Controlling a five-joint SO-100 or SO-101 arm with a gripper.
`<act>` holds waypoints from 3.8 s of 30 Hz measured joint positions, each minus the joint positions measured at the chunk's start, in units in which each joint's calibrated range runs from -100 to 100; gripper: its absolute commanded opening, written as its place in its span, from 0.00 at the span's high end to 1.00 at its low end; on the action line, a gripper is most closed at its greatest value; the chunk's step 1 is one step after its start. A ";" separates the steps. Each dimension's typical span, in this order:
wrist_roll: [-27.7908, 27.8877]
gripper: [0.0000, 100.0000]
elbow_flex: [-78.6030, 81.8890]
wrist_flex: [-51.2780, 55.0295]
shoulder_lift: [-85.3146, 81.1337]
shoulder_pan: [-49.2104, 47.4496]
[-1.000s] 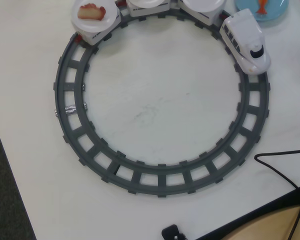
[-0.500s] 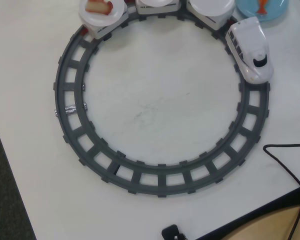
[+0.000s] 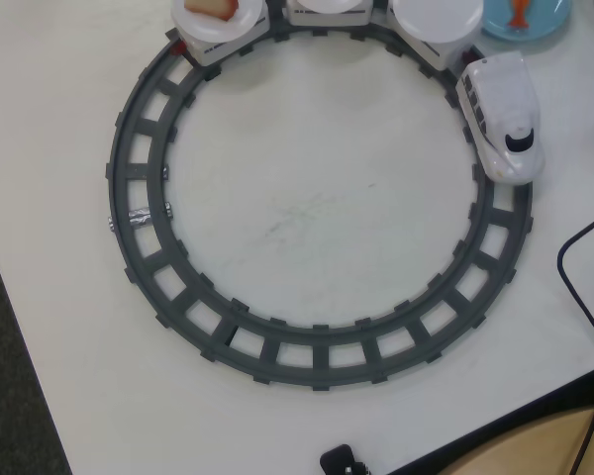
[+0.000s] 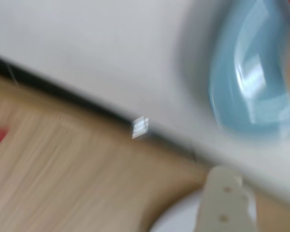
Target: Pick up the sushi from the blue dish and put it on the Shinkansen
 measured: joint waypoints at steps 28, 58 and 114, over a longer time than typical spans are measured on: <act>2.77 0.88 -51.51 1.57 49.94 -4.73; -1.20 0.98 -41.78 27.30 17.26 -18.51; -6.01 0.61 -26.74 27.30 13.56 -24.97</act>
